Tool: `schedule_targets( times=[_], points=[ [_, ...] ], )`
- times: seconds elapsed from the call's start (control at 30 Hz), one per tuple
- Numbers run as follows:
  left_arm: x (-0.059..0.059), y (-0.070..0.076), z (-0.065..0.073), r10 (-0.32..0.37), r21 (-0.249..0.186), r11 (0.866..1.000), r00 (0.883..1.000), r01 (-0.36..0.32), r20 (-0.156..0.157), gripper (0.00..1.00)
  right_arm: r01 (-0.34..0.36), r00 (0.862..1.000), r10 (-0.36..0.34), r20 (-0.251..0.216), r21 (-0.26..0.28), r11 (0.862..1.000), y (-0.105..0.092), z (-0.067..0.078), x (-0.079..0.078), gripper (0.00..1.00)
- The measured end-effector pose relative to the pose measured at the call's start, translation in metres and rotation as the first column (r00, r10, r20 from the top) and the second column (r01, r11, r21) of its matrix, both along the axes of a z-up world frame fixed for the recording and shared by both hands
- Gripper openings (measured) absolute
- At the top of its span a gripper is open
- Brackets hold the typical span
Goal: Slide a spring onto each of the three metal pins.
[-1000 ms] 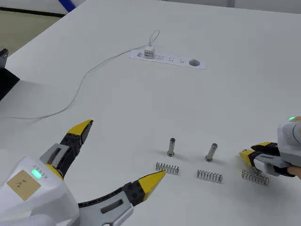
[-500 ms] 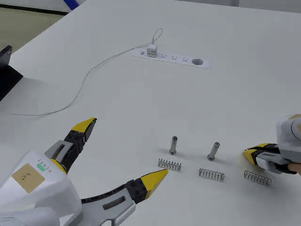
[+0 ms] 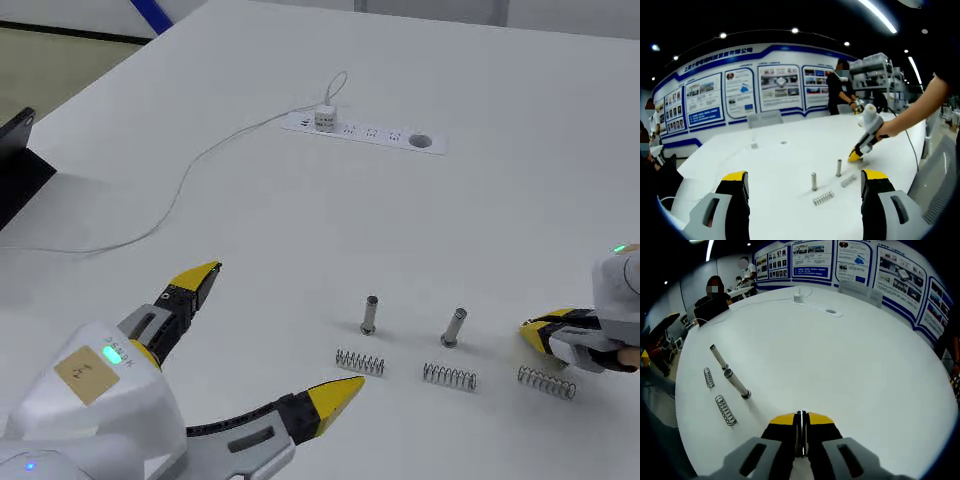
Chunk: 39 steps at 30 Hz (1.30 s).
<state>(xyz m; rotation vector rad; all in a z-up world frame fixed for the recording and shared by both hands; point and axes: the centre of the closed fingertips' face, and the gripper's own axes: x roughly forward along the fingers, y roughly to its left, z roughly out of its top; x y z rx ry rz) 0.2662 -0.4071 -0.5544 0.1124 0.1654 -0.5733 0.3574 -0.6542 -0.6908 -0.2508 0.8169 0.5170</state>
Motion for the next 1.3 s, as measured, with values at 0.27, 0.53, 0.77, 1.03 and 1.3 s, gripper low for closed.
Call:
schedule_targets(
  times=[0.27,0.53,0.77,1.03,1.3],
  points=[
    [0.001,0.002,-0.001,0.006,-0.006,1.0,1.0,-0.006,-0.006,0.94,0.019,0.998,-0.021,0.058,0.033,0.999,-0.001,0.017,0.003,0.08],
    [0.0,0.0,-0.001,-0.001,-0.001,1.0,1.0,0.001,-0.004,0.94,0.03,0.997,-0.034,0.075,0.051,0.998,-0.003,0.024,0.003,0.08],
    [0.0,0.001,-0.001,0.001,0.0,1.0,1.0,-0.001,-0.001,0.94,0.018,0.993,-0.023,0.118,0.048,0.999,-0.003,0.033,0.003,0.08],
    [0.0,0.002,-0.001,0.004,0.012,1.0,1.0,-0.004,0.002,0.94,0.027,0.99,-0.035,0.138,0.059,0.998,-0.005,0.037,0.002,0.08],
    [-0.001,0.0,-0.002,-0.005,0.028,1.0,1.0,0.005,0.005,0.94,0.036,0.983,-0.054,0.175,0.101,0.994,-0.009,0.041,-0.006,0.08]
  ],
)
